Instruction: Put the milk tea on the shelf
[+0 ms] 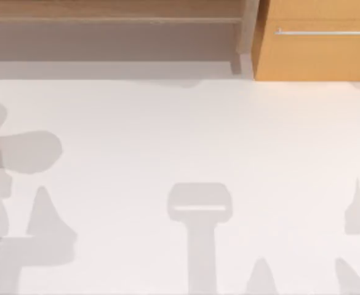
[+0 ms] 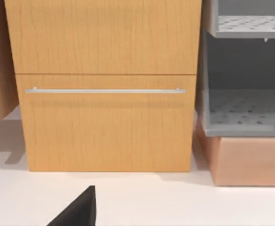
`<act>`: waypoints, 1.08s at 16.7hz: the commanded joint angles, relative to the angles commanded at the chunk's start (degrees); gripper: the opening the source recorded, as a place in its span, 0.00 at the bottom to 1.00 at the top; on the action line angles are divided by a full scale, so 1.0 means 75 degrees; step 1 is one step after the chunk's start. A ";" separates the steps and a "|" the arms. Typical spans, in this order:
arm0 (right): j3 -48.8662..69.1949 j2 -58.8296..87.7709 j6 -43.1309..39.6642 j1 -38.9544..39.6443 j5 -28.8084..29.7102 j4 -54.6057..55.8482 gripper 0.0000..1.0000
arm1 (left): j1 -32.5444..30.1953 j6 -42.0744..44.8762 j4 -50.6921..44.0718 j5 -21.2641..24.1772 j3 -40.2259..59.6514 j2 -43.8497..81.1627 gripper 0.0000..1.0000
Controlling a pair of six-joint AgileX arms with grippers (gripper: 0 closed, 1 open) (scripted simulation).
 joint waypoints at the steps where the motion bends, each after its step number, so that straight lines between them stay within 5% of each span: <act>1: 0.0000 0.0000 0.0000 0.0000 0.0000 0.0000 1.00 | -0.0077 -0.0010 -0.0041 -0.0080 0.0166 0.0108 1.00; 13: 0.0000 0.0000 0.0000 0.0000 0.0000 0.0000 1.00 | -0.1053 -0.0141 -0.0690 -0.1034 0.2124 0.1342 1.00; 18: 0.0000 0.0000 0.0000 0.0000 0.0000 0.0000 1.00 | -0.1053 -0.0141 -0.0690 -0.1034 0.2124 0.1342 0.62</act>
